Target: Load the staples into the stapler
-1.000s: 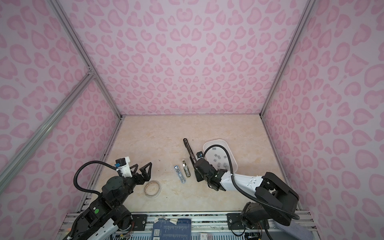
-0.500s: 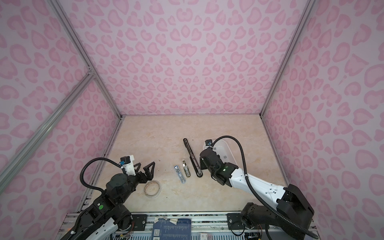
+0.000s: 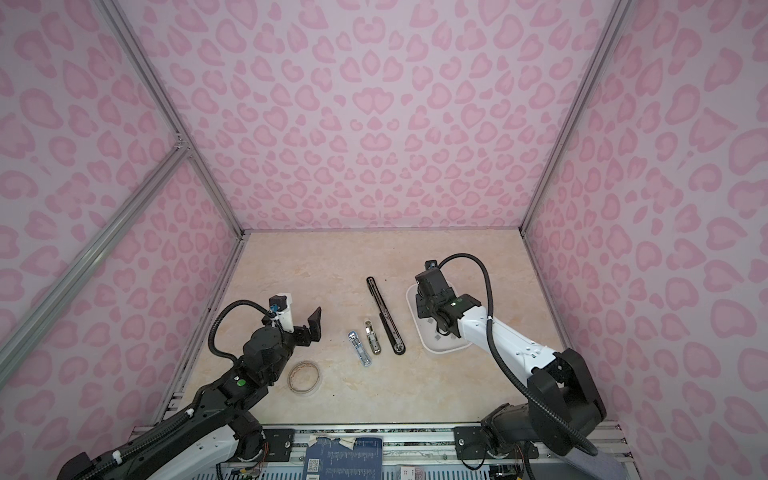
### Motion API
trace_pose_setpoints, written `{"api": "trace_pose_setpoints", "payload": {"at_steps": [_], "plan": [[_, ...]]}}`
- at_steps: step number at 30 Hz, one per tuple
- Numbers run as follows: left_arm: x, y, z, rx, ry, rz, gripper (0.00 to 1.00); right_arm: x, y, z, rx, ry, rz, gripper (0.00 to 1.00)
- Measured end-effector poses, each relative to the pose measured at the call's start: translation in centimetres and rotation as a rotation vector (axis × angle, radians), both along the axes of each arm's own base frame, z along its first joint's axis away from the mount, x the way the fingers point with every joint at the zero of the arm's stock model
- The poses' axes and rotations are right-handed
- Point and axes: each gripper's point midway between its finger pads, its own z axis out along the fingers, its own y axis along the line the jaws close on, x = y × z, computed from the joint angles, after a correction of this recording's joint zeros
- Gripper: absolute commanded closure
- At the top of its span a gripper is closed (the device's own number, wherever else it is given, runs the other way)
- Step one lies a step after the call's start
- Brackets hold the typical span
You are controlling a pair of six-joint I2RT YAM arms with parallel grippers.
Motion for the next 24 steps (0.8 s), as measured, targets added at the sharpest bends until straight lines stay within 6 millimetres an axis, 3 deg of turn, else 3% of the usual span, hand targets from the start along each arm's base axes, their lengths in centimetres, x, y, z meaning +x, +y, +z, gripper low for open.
{"api": "trace_pose_setpoints", "payload": {"at_steps": [6,12,20,24], "plan": [[5.0,-1.0,3.9,0.035,-0.04,0.012,0.03,0.1,-1.5,-4.6,-0.045,0.133,0.031,0.72],[7.7,-3.2,3.7,0.084,-0.015,-0.056,0.03,0.6,-3.4,-6.9,-0.025,0.203,-0.004,0.74],[8.6,-2.7,3.3,0.104,0.008,-0.067,0.02,0.5,-4.2,-9.6,-0.036,0.29,-0.023,0.79],[8.8,-1.9,2.8,0.113,0.027,-0.047,0.02,0.7,-4.1,-10.0,-0.01,0.308,-0.022,0.74]]}}
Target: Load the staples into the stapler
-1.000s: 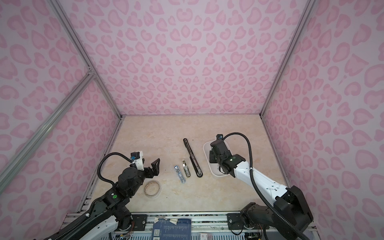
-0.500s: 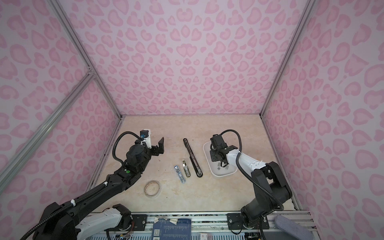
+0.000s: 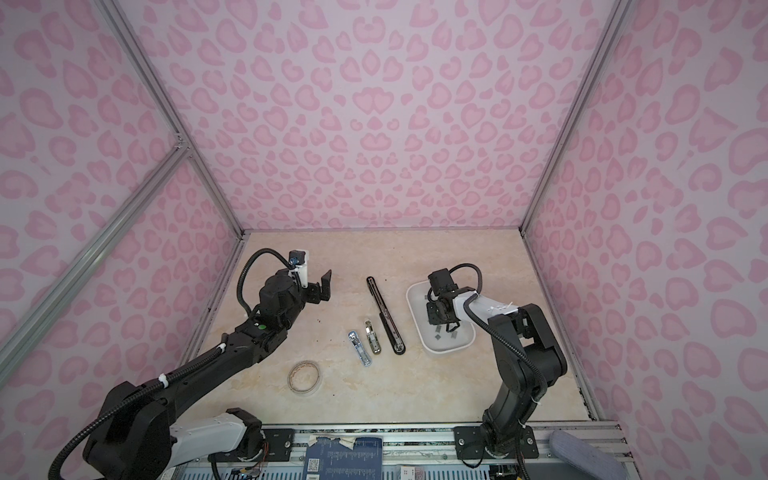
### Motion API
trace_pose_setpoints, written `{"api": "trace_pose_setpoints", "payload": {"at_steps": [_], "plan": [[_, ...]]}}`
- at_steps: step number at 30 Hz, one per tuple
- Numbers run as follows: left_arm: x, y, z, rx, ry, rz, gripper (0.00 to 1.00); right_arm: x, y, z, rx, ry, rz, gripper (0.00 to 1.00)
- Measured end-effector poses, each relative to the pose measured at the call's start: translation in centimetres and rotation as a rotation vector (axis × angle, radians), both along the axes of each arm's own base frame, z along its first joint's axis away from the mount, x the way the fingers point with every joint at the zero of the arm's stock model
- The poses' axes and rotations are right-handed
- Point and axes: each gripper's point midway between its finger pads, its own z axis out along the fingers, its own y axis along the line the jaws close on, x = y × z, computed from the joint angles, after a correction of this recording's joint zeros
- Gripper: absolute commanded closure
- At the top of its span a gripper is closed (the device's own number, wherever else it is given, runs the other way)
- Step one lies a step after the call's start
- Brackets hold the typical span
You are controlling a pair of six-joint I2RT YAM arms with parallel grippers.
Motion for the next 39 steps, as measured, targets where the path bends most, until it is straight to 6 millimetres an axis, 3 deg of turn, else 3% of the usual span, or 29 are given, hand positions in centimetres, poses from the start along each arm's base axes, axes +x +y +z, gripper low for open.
{"api": "trace_pose_setpoints", "payload": {"at_steps": [13,26,39], "plan": [[0.1,-0.1,-0.8,0.013,0.025,-0.007,0.02,0.6,0.3,0.1,0.005,-0.001,0.007,0.69],[0.7,-1.3,-1.4,0.004,0.05,-0.054,0.02,1.2,0.2,-0.2,-0.016,0.012,-0.003,0.78],[0.6,-1.6,-1.4,-0.007,0.052,-0.068,0.02,1.6,0.2,-0.4,-0.019,0.012,-0.013,0.77]]}}
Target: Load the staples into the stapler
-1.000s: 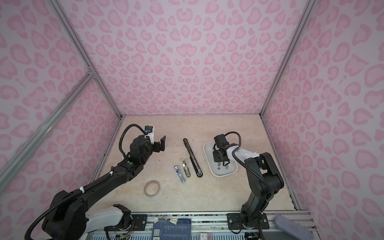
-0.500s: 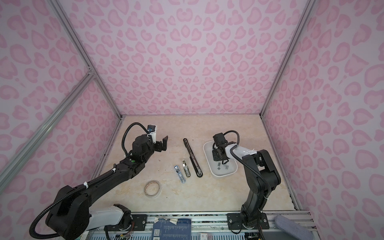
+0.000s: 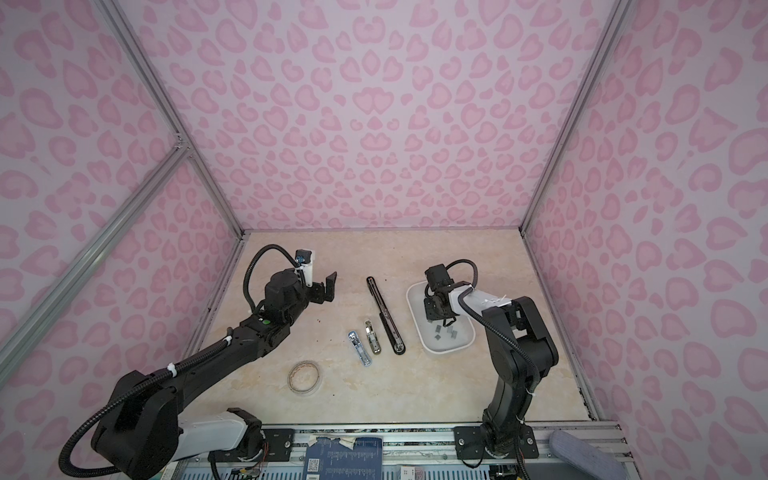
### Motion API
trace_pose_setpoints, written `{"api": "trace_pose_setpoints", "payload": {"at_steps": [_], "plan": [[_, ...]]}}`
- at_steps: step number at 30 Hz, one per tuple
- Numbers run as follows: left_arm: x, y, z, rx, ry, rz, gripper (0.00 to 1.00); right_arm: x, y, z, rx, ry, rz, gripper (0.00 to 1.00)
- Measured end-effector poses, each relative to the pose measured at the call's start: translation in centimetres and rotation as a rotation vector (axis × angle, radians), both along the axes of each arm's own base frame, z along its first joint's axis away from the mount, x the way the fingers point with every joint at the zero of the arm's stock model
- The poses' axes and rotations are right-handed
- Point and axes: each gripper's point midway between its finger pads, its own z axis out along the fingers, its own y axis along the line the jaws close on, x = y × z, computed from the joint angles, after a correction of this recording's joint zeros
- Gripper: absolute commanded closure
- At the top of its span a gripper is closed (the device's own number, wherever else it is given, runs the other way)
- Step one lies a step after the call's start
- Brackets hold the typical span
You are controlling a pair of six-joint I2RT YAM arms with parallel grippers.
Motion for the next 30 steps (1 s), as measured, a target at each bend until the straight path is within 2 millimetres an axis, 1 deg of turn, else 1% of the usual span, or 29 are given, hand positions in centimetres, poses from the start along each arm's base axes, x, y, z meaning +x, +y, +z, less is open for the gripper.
{"api": "trace_pose_setpoints", "payload": {"at_steps": [2,5,7,16,20,23,27,30], "plan": [[0.0,0.0,0.0,0.0,0.0,-0.001,0.02,0.0,0.0,0.0,0.001,0.0,0.0,0.78],[0.0,0.0,0.0,-0.001,0.0,-0.002,0.02,0.1,0.1,-0.1,0.004,0.0,-0.003,0.83],[0.0,0.0,0.1,-0.002,-0.002,-0.002,0.02,0.1,0.1,-0.1,0.008,0.0,-0.004,0.84],[-0.5,0.1,1.0,-0.02,-0.02,-0.004,0.02,0.1,0.1,-0.1,0.009,-0.001,-0.004,0.85],[-1.5,0.6,1.0,-0.039,-0.018,0.003,0.02,0.1,0.1,0.0,0.01,-0.004,-0.004,0.84],[-2.9,1.8,0.6,-0.056,-0.015,0.036,0.03,-0.1,0.1,0.2,0.012,-0.012,-0.01,0.85],[-4.8,4.1,-0.1,-0.069,-0.018,0.114,0.04,-0.8,-0.1,0.7,0.011,-0.018,-0.012,0.86],[-5.3,5.7,0.1,-0.089,-0.024,0.178,0.04,-0.9,-0.3,1.6,0.013,-0.044,-0.024,0.87]]}}
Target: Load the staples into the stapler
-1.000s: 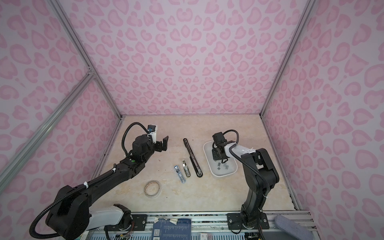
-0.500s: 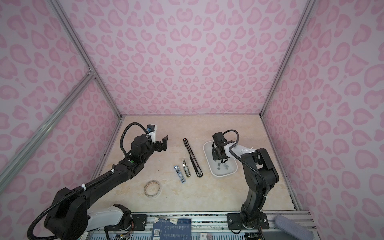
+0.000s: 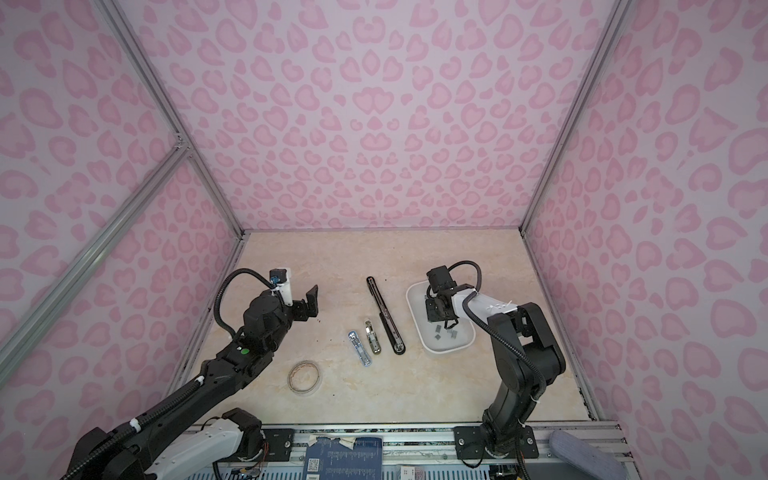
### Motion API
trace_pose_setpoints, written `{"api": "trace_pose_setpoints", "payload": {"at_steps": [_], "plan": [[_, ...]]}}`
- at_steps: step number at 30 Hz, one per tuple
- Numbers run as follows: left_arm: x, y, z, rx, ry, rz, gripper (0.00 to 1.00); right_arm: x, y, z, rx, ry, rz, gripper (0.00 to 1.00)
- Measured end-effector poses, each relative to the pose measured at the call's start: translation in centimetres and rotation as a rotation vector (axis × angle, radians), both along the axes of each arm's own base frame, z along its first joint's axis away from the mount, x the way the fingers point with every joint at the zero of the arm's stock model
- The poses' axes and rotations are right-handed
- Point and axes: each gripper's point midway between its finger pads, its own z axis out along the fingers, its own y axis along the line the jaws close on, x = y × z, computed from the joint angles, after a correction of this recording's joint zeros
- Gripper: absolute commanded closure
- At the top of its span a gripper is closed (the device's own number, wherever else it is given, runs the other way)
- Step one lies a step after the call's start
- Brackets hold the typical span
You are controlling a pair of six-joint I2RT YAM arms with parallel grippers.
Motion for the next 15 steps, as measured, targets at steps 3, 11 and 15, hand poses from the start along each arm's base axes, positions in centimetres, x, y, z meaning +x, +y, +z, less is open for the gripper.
{"api": "trace_pose_setpoints", "payload": {"at_steps": [3,11,15], "plan": [[0.0,1.5,-0.5,-0.023,0.023,0.055,0.04,0.0,-0.3,1.3,0.001,-0.041,-0.012,0.88],[0.1,5.2,-3.6,-0.089,0.152,0.19,0.04,-0.8,0.1,5.7,0.033,-0.166,-0.005,0.9],[-0.5,3.4,-5.3,-0.142,0.196,0.093,0.04,-1.8,2.4,8.8,0.059,-0.247,0.049,0.91]]}}
